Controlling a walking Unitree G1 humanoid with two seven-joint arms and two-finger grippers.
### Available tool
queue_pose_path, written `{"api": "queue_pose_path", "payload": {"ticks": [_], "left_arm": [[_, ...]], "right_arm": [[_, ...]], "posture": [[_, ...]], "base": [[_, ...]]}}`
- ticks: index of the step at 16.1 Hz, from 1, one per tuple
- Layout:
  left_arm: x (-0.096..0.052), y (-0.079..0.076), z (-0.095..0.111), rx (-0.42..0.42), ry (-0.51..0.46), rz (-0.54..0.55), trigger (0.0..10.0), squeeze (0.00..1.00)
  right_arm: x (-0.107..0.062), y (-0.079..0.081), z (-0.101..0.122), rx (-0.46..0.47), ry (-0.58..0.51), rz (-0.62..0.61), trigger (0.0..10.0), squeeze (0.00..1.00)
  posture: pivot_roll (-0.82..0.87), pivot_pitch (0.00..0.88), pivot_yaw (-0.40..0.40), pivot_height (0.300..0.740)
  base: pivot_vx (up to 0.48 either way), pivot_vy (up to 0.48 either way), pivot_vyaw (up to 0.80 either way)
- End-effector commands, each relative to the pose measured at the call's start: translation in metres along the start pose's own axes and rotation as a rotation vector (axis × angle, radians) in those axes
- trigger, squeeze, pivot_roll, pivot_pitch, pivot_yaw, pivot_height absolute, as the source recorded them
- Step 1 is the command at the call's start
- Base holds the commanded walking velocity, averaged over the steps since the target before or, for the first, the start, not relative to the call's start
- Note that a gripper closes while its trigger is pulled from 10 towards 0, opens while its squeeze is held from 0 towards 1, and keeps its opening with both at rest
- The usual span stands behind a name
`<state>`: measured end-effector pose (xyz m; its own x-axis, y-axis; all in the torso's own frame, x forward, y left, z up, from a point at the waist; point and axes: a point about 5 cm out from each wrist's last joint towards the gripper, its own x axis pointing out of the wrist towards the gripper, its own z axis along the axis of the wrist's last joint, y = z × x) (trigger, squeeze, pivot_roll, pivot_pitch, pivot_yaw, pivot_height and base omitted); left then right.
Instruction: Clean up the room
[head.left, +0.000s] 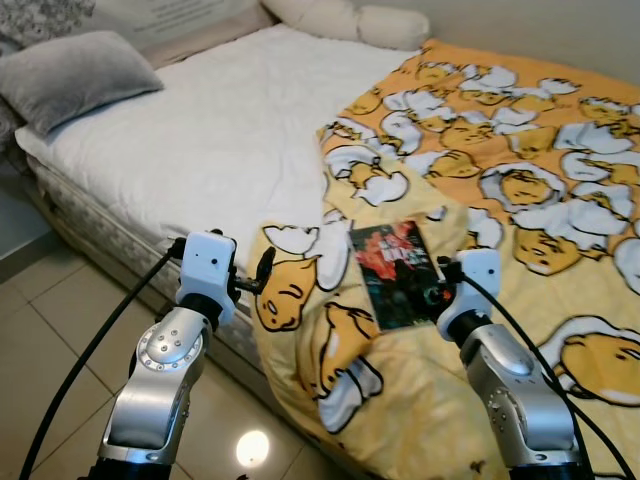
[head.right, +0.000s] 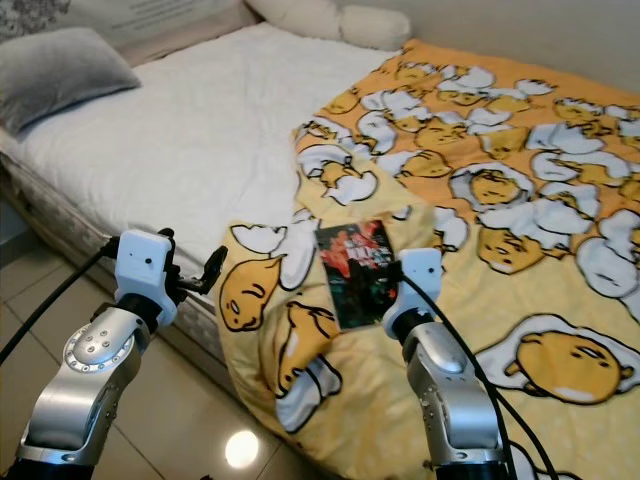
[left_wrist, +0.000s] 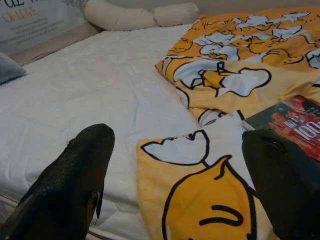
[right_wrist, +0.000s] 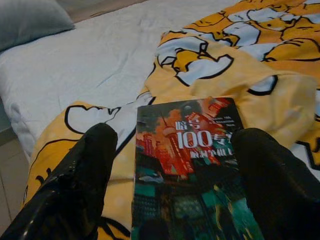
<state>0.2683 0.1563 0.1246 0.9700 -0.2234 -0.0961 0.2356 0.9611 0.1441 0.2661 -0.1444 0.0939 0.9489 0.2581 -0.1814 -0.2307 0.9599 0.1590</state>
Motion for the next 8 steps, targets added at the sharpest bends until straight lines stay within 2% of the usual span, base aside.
{"api": "queue_pose_path", "payload": {"ticks": [1, 8], "left_arm": [[-0.0010, 0.0056, -0.0018, 0.006, 0.010, 0.008, 10.0, 0.56], [0.0007, 0.0070, -0.0012, 0.041, 0.013, -0.017, 10.0, 0.53]], "right_arm": [[0.0020, 0.0063, 0.0019, 0.013, -0.007, 0.026, 10.0, 0.00], [0.0052, 0.0052, -0.0024, 0.060, 0.008, 0.010, 10.0, 0.00]], "posture": [[-0.05, 0.000, 0.019, 0.740], [-0.04, 0.000, 0.019, 0.740]], "base": [[0.000, 0.000, 0.00], [0.000, 0.000, 0.00]]}}
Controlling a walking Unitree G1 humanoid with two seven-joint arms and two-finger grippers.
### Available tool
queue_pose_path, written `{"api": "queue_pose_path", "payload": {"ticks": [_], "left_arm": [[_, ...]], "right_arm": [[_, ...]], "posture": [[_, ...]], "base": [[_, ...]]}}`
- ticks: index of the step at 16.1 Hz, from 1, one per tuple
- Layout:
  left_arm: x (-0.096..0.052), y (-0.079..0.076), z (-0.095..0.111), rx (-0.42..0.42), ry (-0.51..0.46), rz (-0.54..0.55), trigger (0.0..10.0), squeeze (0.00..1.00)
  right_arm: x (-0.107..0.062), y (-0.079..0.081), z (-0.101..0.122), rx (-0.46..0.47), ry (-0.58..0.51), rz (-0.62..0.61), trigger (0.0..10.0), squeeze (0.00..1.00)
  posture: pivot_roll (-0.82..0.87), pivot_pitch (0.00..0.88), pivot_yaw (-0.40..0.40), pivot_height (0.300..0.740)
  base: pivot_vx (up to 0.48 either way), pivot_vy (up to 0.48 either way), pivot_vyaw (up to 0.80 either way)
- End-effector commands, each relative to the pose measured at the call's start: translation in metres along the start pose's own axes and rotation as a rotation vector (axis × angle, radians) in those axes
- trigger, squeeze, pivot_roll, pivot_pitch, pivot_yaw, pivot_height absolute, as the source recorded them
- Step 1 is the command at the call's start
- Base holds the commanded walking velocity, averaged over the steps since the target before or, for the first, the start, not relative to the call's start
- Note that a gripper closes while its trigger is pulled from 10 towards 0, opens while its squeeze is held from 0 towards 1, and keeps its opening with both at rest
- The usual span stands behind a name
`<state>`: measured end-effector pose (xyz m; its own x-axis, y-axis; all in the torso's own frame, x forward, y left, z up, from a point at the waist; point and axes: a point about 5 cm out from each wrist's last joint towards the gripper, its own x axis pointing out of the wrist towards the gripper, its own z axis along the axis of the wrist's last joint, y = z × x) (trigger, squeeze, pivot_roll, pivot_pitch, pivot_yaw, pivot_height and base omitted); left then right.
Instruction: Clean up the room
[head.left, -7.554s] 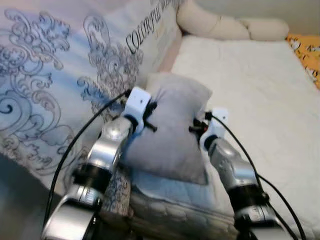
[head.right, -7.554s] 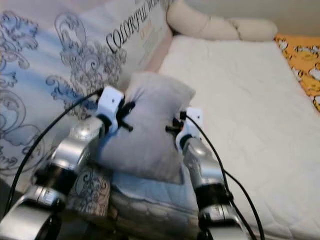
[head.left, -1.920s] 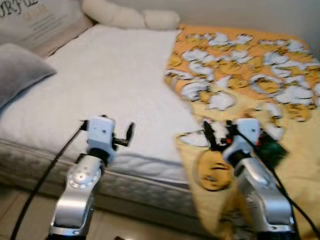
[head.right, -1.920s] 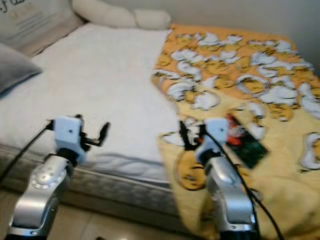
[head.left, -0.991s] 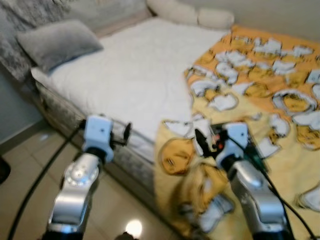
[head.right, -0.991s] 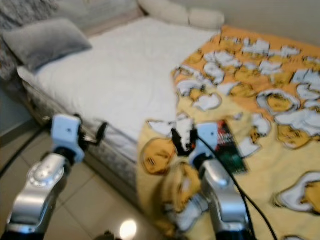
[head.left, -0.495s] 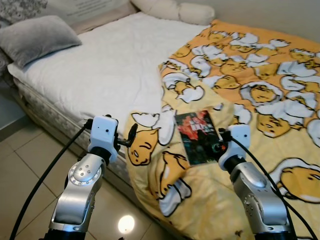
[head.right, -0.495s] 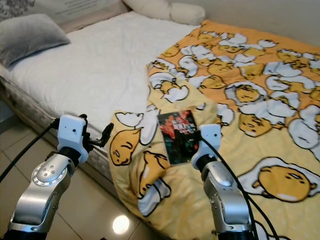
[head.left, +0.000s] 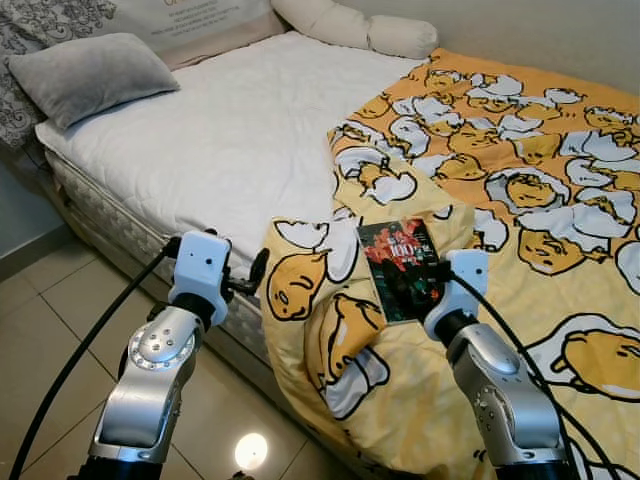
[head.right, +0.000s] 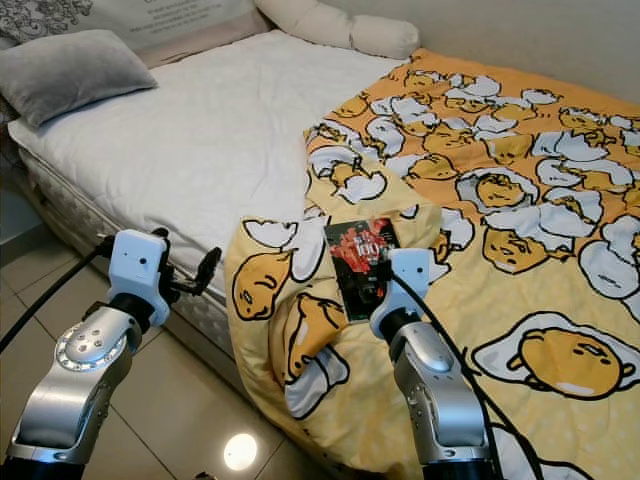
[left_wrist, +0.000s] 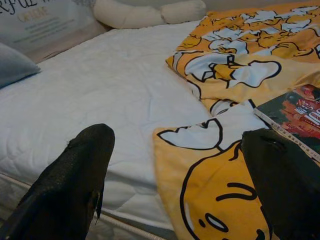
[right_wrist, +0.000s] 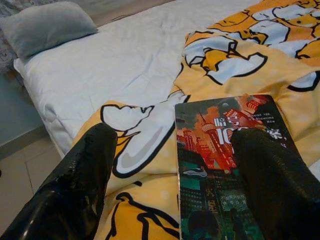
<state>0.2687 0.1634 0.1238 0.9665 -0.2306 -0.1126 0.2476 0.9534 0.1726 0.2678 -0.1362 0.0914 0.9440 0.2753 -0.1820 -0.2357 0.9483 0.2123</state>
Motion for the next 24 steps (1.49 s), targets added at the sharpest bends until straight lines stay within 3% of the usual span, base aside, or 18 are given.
{"api": "queue_pose_path", "payload": {"ticks": [1, 4, 5, 6, 9, 13, 16, 21, 24], "left_arm": [[0.002, -0.001, 0.001, 0.019, -0.003, -0.018, 10.0, 0.53], [0.003, -0.006, 0.000, 0.020, 0.015, -0.126, 10.0, 0.48], [0.003, -0.009, -0.001, 0.023, 0.022, -0.170, 10.0, 0.48], [0.004, -0.012, -0.002, 0.024, 0.027, -0.230, 10.0, 0.49], [0.011, -0.017, 0.004, 0.036, 0.031, -0.352, 10.0, 0.49], [0.017, -0.018, 0.008, 0.021, 0.046, -0.445, 10.0, 0.48], [0.010, -0.019, 0.012, 0.043, 0.052, -0.491, 10.0, 0.48], [-0.007, -0.016, 0.021, 0.010, 0.036, -0.539, 10.0, 0.48], [-0.012, -0.019, 0.018, 0.011, 0.054, -0.541, 10.0, 0.48]], "right_arm": [[0.002, -0.003, -0.001, 0.016, 0.009, -0.014, 10.0, 0.00], [0.015, -0.016, -0.004, 0.121, 0.052, -0.068, 10.0, 0.00], [0.021, -0.023, -0.005, 0.172, 0.063, -0.087, 10.0, 0.18], [0.028, -0.030, -0.007, 0.204, 0.085, -0.101, 10.0, 1.00], [0.046, -0.053, -0.004, 0.280, 0.096, -0.172, 10.0, 1.00], [0.057, -0.078, 0.004, 0.253, 0.117, -0.207, 10.0, 1.00], [0.052, -0.102, 0.006, 0.191, 0.146, -0.238, 10.0, 1.00], [0.047, -0.119, 0.012, 0.203, 0.121, -0.254, 10.0, 1.00], [0.043, -0.120, -0.002, 0.235, 0.172, -0.298, 10.0, 1.00]], "posture": [[-0.03, 0.000, 0.017, 0.740], [-0.05, 0.000, 0.043, 0.740], [-0.06, 0.000, 0.051, 0.740], [-0.07, 0.000, 0.059, 0.740], [-0.09, 0.000, 0.070, 0.740], [-0.08, 0.000, 0.075, 0.740], [-0.03, 0.000, 0.085, 0.740], [0.01, 0.051, 0.109, 0.740], [0.01, 0.073, 0.097, 0.740]], "base": [[0.000, 0.000, 0.00], [0.000, 0.000, 0.00], [0.000, 0.000, 0.00], [0.000, 0.000, 0.00], [0.000, 0.000, 0.00], [0.000, 0.000, 0.00], [0.000, 0.000, 0.00], [0.000, 0.000, 0.00], [0.000, 0.000, 0.00]]}}
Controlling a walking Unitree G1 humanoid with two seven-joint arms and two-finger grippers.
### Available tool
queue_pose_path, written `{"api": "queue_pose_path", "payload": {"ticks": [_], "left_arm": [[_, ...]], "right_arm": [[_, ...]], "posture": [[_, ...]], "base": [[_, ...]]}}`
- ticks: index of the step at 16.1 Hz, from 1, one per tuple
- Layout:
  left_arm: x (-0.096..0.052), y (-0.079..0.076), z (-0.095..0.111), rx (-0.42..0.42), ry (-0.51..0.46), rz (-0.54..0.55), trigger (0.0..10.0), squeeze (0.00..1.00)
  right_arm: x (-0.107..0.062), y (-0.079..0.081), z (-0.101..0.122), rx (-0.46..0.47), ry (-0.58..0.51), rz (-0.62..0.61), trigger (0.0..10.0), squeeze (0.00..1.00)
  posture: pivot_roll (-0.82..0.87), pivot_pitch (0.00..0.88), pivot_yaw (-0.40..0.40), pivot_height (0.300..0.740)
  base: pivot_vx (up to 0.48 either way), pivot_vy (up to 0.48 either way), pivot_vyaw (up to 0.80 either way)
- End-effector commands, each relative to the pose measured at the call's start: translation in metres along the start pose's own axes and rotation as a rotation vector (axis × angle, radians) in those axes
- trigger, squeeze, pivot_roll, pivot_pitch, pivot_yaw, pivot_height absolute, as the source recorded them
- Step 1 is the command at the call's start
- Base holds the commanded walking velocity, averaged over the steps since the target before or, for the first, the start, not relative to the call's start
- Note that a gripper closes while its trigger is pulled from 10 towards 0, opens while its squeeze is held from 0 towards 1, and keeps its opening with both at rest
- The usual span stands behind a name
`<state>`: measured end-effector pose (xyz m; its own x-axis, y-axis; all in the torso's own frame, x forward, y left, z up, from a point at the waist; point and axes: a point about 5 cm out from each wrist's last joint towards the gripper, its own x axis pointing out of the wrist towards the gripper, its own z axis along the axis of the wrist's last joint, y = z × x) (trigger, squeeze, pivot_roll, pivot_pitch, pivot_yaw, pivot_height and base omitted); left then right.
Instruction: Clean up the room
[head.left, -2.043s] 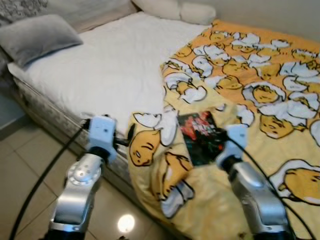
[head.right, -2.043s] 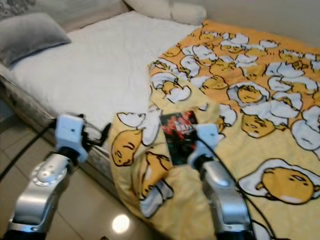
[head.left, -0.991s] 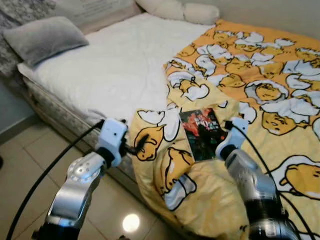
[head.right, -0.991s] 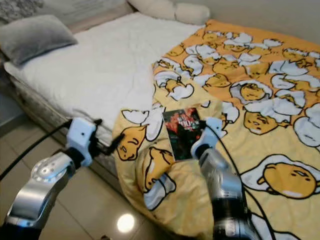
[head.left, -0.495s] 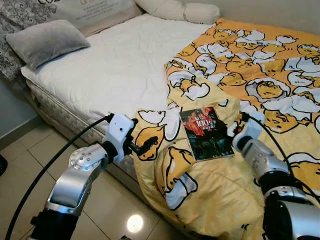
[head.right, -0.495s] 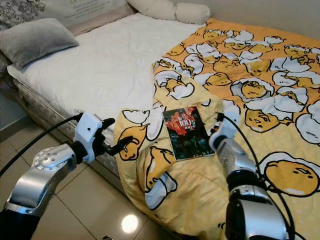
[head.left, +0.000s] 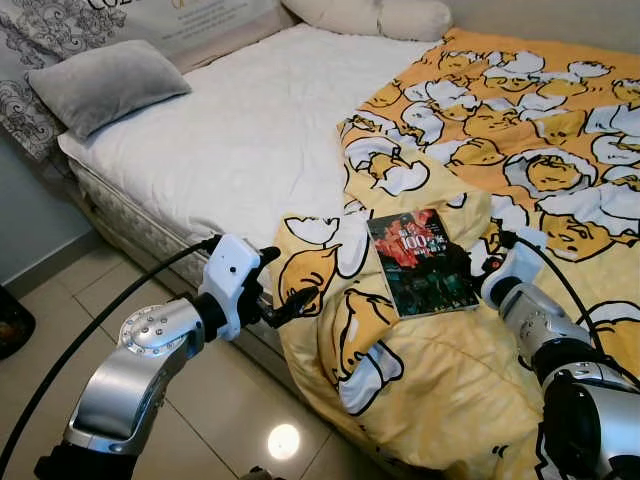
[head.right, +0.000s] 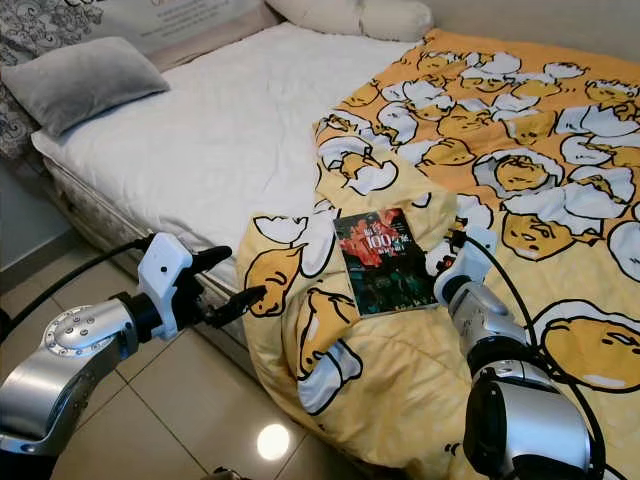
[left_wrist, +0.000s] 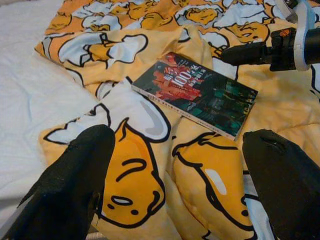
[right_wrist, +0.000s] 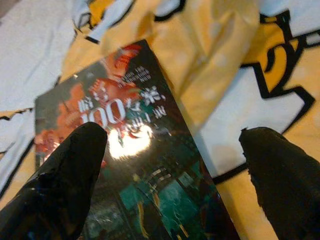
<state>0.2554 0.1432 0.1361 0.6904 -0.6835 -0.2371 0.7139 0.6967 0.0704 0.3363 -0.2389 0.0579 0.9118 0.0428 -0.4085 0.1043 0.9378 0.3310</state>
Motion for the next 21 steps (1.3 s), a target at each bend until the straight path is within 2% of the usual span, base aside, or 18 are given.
{"api": "queue_pose_path", "payload": {"ticks": [1, 2, 3, 5, 7, 9, 11, 13, 16, 18, 21], "left_arm": [[-0.003, -0.001, 0.001, 0.012, 0.005, 0.007, 10.0, 0.48], [-0.002, -0.006, 0.000, 0.007, 0.013, 0.001, 10.0, 0.48], [-0.003, -0.009, -0.001, 0.002, 0.017, -0.004, 10.0, 0.48], [-0.004, -0.012, -0.003, -0.002, 0.025, -0.004, 10.0, 0.48], [-0.005, -0.014, -0.005, -0.006, 0.034, -0.007, 10.0, 0.48], [-0.004, -0.016, -0.004, -0.008, 0.035, -0.005, 10.0, 0.48], [-0.003, -0.017, -0.005, -0.010, 0.036, -0.007, 10.0, 0.48], [-0.002, -0.017, -0.005, -0.011, 0.035, -0.004, 10.0, 0.48], [-0.001, -0.017, -0.005, -0.011, 0.035, 0.002, 10.0, 0.48], [-0.001, -0.018, -0.006, -0.009, 0.037, 0.004, 10.0, 0.48], [-0.001, -0.017, -0.005, -0.010, 0.035, 0.005, 10.0, 0.48]], "right_arm": [[0.000, 0.000, -0.005, 0.014, 0.023, -0.020, 10.0, 1.00], [-0.001, -0.002, -0.012, 0.030, 0.047, -0.030, 10.0, 0.19], [-0.001, -0.002, -0.017, 0.071, 0.059, -0.028, 10.0, 0.00], [-0.002, 0.000, -0.022, 0.104, 0.078, -0.017, 10.0, 0.00], [-0.002, 0.004, -0.029, 0.174, 0.118, 0.013, 10.0, 0.00], [-0.004, 0.006, -0.041, 0.161, 0.201, 0.038, 10.0, 0.00], [-0.005, 0.005, -0.048, 0.180, 0.233, 0.022, 10.0, 0.00], [-0.008, 0.000, -0.051, 0.288, 0.232, -0.004, 10.0, 0.00], [-0.012, -0.009, -0.056, 0.229, 0.249, -0.050, 10.0, 0.00], [-0.014, -0.012, -0.059, 0.235, 0.259, -0.071, 10.0, 0.00], [-0.012, 0.000, -0.064, 0.279, 0.287, 0.024, 10.0, 0.00]], "posture": [[0.01, 0.073, 0.097, 0.740], [0.00, 0.081, 0.080, 0.740], [0.00, 0.088, 0.072, 0.740], [0.00, 0.093, 0.063, 0.740], [0.00, 0.101, 0.056, 0.740], [0.00, 0.103, 0.051, 0.740], [-0.01, 0.104, 0.054, 0.740], [-0.01, 0.108, 0.048, 0.740], [-0.02, 0.109, 0.042, 0.740], [-0.01, 0.109, 0.041, 0.740], [-0.01, 0.106, 0.047, 0.740]], "base": [[0.000, 0.000, 0.00], [0.000, 0.000, 0.00], [0.000, 0.000, 0.00], [0.000, 0.000, 0.00], [0.000, 0.000, 0.00], [0.000, 0.000, 0.00], [0.000, 0.000, 0.00], [0.000, 0.000, 0.00], [0.000, 0.000, 0.00], [0.000, 0.000, 0.00], [0.000, 0.000, 0.00]]}}
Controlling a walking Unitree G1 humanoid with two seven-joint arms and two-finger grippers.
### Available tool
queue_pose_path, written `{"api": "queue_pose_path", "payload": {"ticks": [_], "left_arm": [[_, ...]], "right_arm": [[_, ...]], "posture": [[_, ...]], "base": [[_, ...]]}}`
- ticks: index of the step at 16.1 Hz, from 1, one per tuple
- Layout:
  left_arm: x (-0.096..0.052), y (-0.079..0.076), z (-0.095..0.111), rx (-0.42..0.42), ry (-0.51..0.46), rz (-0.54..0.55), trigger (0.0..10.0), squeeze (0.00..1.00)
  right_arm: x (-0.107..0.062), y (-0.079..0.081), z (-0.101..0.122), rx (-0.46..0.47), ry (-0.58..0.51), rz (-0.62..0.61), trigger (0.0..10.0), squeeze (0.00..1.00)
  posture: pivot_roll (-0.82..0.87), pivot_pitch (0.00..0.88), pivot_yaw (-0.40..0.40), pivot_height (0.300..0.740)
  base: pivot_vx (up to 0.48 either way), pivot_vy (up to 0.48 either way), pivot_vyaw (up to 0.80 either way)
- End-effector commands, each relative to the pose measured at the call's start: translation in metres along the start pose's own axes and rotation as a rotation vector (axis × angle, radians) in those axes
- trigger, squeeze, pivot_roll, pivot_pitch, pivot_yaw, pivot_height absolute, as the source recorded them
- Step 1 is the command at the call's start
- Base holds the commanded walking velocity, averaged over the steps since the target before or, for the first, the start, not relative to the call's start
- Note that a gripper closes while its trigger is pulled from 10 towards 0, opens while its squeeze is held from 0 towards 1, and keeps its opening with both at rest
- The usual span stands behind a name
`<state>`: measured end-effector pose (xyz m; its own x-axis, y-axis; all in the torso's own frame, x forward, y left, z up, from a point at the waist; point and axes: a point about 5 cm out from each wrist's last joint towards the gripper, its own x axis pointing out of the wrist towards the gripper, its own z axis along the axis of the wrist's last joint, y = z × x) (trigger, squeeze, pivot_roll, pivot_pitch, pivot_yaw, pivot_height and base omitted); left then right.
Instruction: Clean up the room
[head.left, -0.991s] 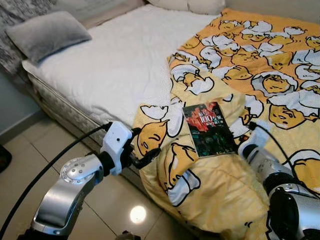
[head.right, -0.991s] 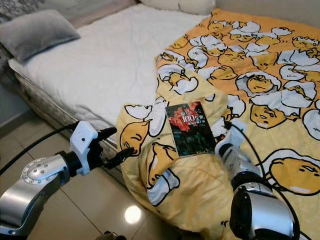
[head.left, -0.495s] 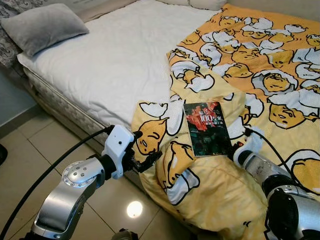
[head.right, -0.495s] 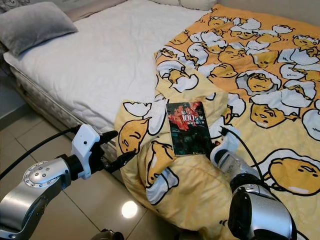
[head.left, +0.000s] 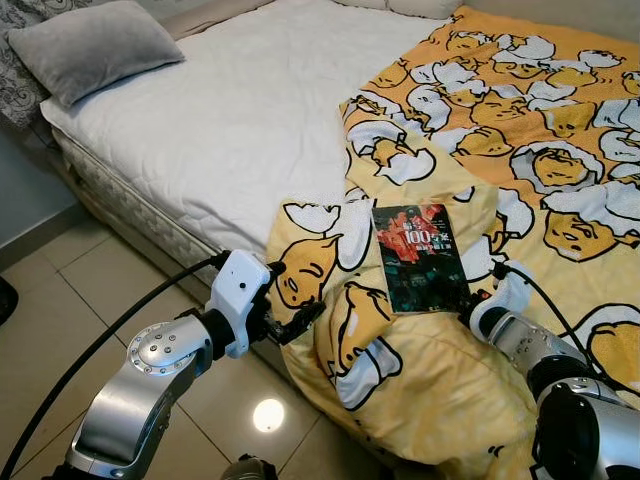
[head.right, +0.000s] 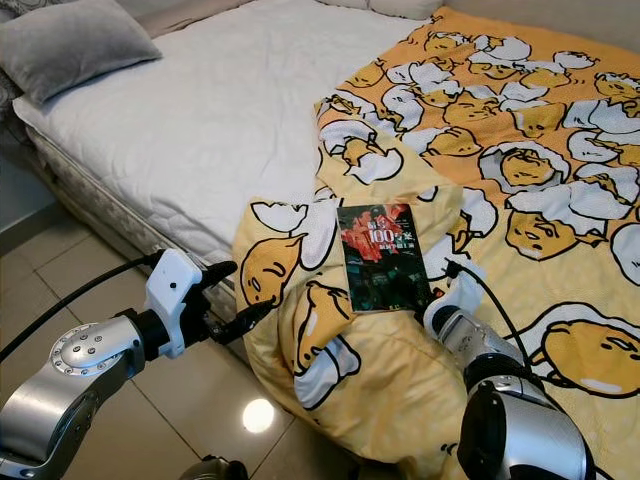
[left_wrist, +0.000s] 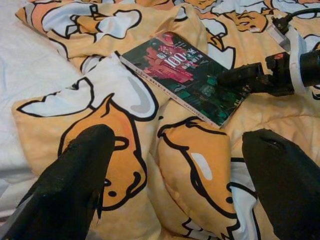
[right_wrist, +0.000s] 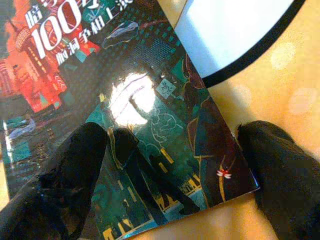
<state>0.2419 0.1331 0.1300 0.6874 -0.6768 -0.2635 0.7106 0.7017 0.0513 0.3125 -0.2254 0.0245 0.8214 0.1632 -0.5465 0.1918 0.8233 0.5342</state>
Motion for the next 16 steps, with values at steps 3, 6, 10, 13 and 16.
{"api": "queue_pose_path", "payload": {"ticks": [3, 6, 10, 13, 16], "left_arm": [[0.001, 0.002, 0.002, 0.007, -0.001, 0.005, 10.0, 0.48], [0.002, 0.004, 0.003, -0.006, -0.016, 0.013, 10.0, 0.48], [0.004, 0.003, 0.002, -0.013, -0.019, 0.017, 10.0, 0.48], [0.004, 0.001, 0.001, -0.009, -0.014, 0.017, 10.0, 0.48], [0.002, 0.002, 0.001, -0.004, -0.008, 0.015, 10.0, 0.48]], "right_arm": [[0.003, 0.015, -0.016, 0.260, 0.032, 0.153, 10.0, 0.00], [0.000, 0.025, -0.002, 0.379, 0.013, 0.320, 10.0, 0.00], [-0.002, 0.024, -0.011, 0.287, 0.108, 0.328, 10.0, 0.00], [0.000, 0.015, -0.042, 0.104, 0.229, 0.197, 10.0, 0.00], [0.002, 0.022, -0.049, 0.139, 0.228, 0.219, 10.0, 0.00]], "posture": [[-0.01, 0.104, 0.049, 0.740], [-0.02, 0.100, 0.044, 0.740], [-0.02, 0.095, 0.033, 0.740], [-0.01, 0.098, 0.032, 0.740], [0.00, 0.097, 0.041, 0.740]], "base": [[0.000, 0.000, 0.00], [0.000, 0.000, 0.00], [0.000, 0.000, 0.00], [0.000, 0.000, 0.00], [0.000, 0.000, 0.00]]}}
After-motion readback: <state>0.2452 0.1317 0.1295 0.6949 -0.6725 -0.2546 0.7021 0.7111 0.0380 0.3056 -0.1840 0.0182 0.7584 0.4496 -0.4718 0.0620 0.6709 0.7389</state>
